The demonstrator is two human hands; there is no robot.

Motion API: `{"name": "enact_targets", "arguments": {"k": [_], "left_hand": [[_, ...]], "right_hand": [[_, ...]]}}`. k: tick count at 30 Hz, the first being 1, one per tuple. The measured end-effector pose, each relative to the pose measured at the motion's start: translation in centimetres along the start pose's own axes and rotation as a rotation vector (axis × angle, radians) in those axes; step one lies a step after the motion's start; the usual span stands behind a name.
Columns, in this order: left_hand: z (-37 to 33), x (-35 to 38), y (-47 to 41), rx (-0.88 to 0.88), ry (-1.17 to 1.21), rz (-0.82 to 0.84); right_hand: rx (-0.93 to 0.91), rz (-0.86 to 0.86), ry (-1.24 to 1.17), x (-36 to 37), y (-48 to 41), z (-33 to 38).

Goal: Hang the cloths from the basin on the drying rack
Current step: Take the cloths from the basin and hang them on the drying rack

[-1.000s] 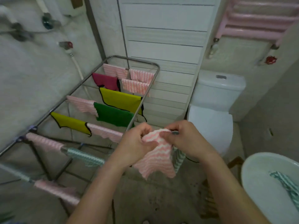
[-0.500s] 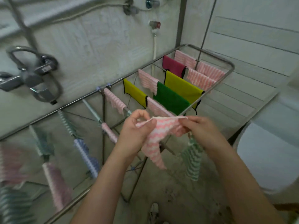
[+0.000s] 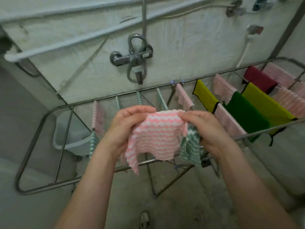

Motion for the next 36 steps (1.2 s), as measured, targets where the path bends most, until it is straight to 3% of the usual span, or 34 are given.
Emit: {"name": "enact_targets", "arguments": {"k": [3,6,9,14,17,20,23,28,30,33,36], "left_hand": [[-0.3,-4.4,0.4,0.056,-0.296,-0.183],[-1.0,-9.5,0.9,0.185,-0.6,-0.473],[-1.2,-13.9,1.4,0.254,-0.74,-0.6],[-2.7,-19.8,2.5,0.384,-0.731,-0.728],[-3.8,-23.2,2.5,0.379,-0.66,-0.726],[-5.3,-28.3,3.1,0.364,-0.523,-0.686],[-6.0,-32.1,4.6,0.266,-0.416,-0.605],[-4.6,-36.9,7.2,0.073,-0.133,-0.522],[-2.4,-38.9,6.9,-0.072,-0.188,-0.56],[2.5,-40.5,5.9,-0.26,-0.355,-0.644],[6.9,-41.7,5.6,-0.436,-0.357,-0.523]], "right_hand": [[-0.098,0.033,0.148,3.0,-1.4,0.6],[-0.251,0.08,0.518,7.9,-3.6,0.7],[-0.38,0.094,0.908,12.0,-5.5,0.7],[-0.523,0.148,0.992,18.3,-7.4,0.1],[-0.549,0.118,0.896,21.5,-8.5,-0.1],[-0.459,0.186,0.669,26.6,-9.8,-0.4],[-0.311,0.359,0.517,29.9,-9.3,-0.2],[0.118,0.632,0.227,33.3,-9.8,-2.1],[0.249,0.546,0.237,34.8,-11.2,-4.6],[0.283,0.312,0.504,35.8,-13.5,-9.6],[0.284,0.246,0.762,36.8,-15.0,-14.0]]}}
Point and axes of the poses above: each hand's wrist, its own y-axis away from the middle knuckle, its own x-axis out of the palm, z = x × y, the point moved 2 cm from there along -y, towards the middle knuckle
